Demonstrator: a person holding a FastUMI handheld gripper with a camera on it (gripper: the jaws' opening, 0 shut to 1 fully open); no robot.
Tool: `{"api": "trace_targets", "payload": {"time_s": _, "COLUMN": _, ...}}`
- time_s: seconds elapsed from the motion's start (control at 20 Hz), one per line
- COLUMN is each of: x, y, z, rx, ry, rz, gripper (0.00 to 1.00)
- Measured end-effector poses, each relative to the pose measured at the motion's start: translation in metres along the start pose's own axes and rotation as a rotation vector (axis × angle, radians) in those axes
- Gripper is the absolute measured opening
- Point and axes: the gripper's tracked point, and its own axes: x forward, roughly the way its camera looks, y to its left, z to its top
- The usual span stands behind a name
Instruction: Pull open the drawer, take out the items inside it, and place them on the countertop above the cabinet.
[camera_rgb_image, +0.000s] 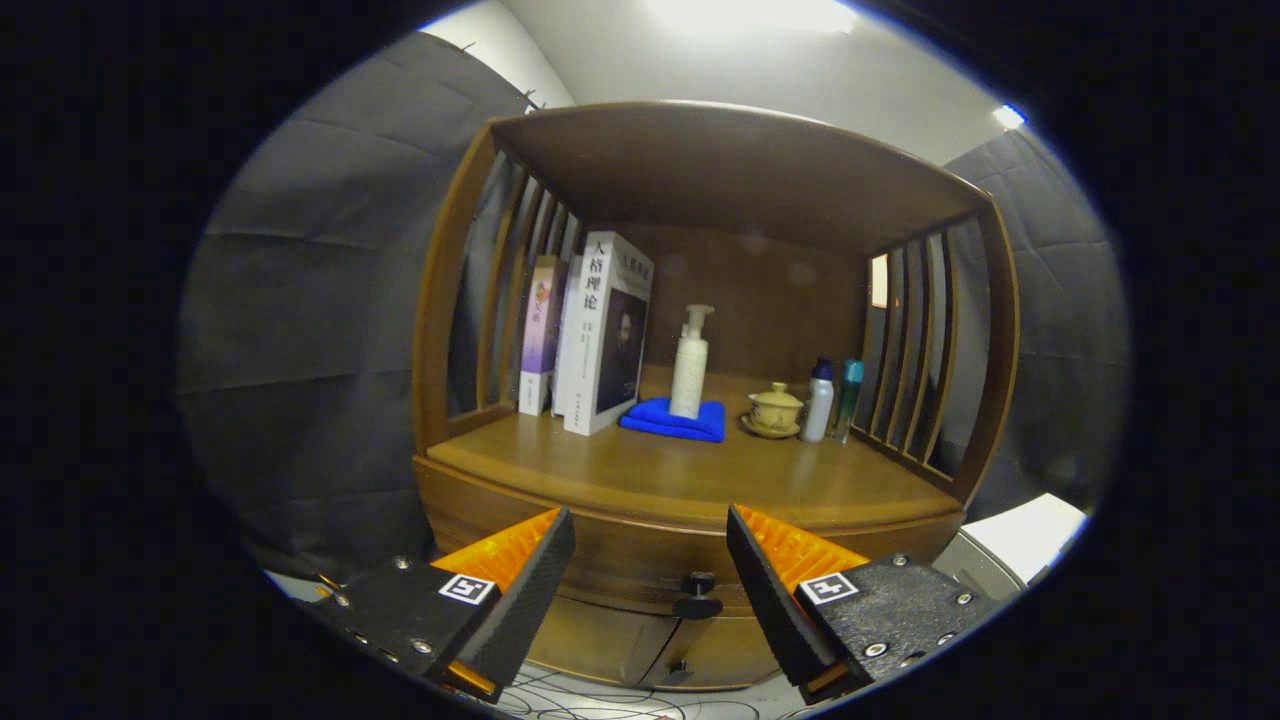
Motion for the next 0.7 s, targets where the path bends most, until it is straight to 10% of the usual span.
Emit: {"api": "trace_targets", "payload": {"time_s": 0.7, "x": 0.033, "y": -0.024, "z": -0.082, "rx": 0.041, "ry": 0.113, "rz": -0.077, "gripper": 0.95}}
